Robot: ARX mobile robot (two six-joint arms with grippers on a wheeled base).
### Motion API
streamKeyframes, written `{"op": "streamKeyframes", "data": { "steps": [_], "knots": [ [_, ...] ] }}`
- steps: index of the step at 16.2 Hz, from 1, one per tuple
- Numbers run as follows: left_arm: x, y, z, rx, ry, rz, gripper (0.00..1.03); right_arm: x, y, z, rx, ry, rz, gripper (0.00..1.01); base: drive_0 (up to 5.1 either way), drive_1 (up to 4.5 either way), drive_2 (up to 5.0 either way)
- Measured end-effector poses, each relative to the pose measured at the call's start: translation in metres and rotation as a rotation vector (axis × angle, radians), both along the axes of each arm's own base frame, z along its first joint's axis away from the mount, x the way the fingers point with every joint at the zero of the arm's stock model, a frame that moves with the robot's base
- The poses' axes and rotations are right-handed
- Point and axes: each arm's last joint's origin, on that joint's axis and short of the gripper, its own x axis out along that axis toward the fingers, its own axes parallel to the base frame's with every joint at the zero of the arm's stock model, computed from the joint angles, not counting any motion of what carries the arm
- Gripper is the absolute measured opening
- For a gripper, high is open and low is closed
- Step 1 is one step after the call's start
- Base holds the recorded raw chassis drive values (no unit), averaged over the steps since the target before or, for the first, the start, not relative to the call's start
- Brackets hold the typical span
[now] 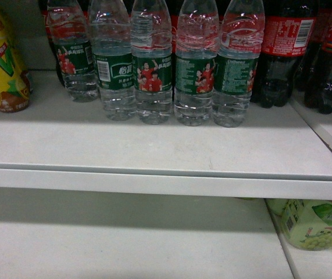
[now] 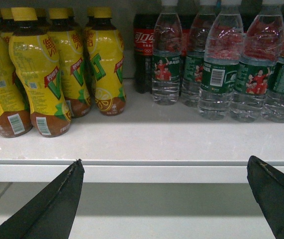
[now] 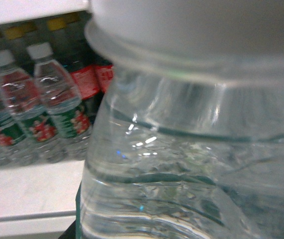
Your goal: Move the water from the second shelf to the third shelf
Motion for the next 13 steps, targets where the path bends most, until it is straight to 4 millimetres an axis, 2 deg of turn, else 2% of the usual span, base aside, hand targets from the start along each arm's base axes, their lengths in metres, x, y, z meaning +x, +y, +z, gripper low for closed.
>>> {"op": "streamKeyframes", "data": {
  "steps": [5,9,13],
  "knots": [
    [0.0,0.0,0.0,0.0,0.0,0.0,0.98,-0.005,0.006,-0.001,0.023,0.041,0.066,0.43,0.0,0.0,0.0],
    [0.0,0.0,0.0,0.0,0.0,0.0,0.98,-0.012,0.028,0.002,0.017,0.019,0.21,0.43,0.0,0.0,0.0],
    [0.0,0.0,0.0,0.0,0.0,0.0,0.98,-0.012,0.027,0.002,0.017,0.025,0.197,0.43,0.0,0.0,0.0]
  ]
}}
